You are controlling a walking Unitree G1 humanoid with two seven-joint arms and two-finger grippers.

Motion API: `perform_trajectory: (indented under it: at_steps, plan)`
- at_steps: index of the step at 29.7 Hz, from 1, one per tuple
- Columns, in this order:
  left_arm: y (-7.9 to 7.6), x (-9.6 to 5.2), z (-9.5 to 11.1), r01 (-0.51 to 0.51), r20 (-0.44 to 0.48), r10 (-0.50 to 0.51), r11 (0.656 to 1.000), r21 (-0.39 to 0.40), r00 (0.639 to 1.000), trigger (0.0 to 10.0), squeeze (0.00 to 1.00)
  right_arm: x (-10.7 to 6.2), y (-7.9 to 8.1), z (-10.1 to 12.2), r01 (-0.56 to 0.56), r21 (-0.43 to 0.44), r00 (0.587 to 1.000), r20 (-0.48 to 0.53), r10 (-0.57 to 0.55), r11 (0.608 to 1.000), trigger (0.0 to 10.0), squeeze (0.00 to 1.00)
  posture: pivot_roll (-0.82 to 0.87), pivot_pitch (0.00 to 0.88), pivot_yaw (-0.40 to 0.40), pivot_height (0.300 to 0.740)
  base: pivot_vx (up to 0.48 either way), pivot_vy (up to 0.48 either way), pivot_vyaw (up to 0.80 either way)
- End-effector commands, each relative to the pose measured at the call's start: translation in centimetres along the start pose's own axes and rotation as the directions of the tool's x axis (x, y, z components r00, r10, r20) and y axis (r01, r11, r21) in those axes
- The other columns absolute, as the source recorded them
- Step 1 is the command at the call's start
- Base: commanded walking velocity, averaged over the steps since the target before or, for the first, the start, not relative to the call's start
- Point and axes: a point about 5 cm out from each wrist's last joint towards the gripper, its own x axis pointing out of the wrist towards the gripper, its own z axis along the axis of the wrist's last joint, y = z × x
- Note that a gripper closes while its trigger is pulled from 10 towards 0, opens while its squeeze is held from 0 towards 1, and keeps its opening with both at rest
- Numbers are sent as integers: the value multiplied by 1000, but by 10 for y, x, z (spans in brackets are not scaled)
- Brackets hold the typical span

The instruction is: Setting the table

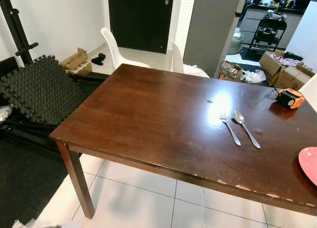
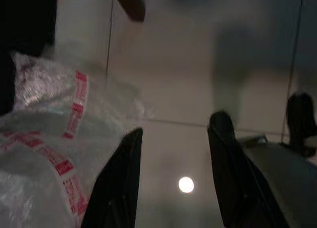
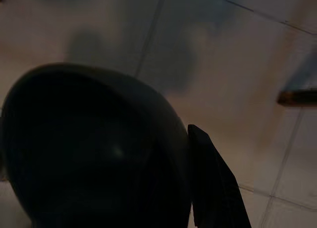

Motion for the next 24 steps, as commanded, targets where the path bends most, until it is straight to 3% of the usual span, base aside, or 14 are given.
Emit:
perform_trajectory:
  at_steps: [1, 3, 6, 9, 14, 18, 24]
  plan:
    - [-1, -2, -13, 1, -35, 0, 1000, 23, 999, 10000, 0, -6, -7, -27, 41, -8, 994, -103, -41, 999, 10000, 0, 43, 121, 12, 740, 0, 0, 0]
    - [-1, -2, -14, 4, -33, -3, 999, 36, 999, 10000, 0, -7, -13, -32, 71, -3, 989, -129, -71, 997, 10000, 0, 40, 120, 13, 740, 0, 0, 0]
    - [0, 1, -8, -11, 6, 11, 1000, 28, 1000, 10000, 0, -8, -32, -34, 174, 103, 977, -143, -158, 979, 10000, 0, 43, 123, 13, 740, 0, 0, -781]
    - [0, 2, -6, -14, 15, 13, 1000, 26, 1000, 10000, 0, -8, -35, -33, 183, 117, 977, -135, -167, 976, 10000, 0, 42, 123, 14, 740, 0, 0, -781]
    - [-2, 6, -2, -22, 24, 21, 999, 35, 999, 10000, 0, -9, -42, -40, 204, 77, 970, -152, -191, 976, 10000, 0, 37, 121, 15, 740, 0, 0, -776]
    - [-2, 6, -3, -30, 25, 28, 999, 44, 999, 10000, 0, -14, -41, -53, 166, -35, 967, -192, -170, 985, 10000, 0, 41, 117, 14, 740, 0, 0, -780]
    - [0, 4, -11, -39, 5, 38, 997, 60, 999, 10000, 0, -19, -39, -64, 111, -122, 965, -222, -136, 986, 10000, 0, 43, 109, 13, 740, 0, 0, -777]
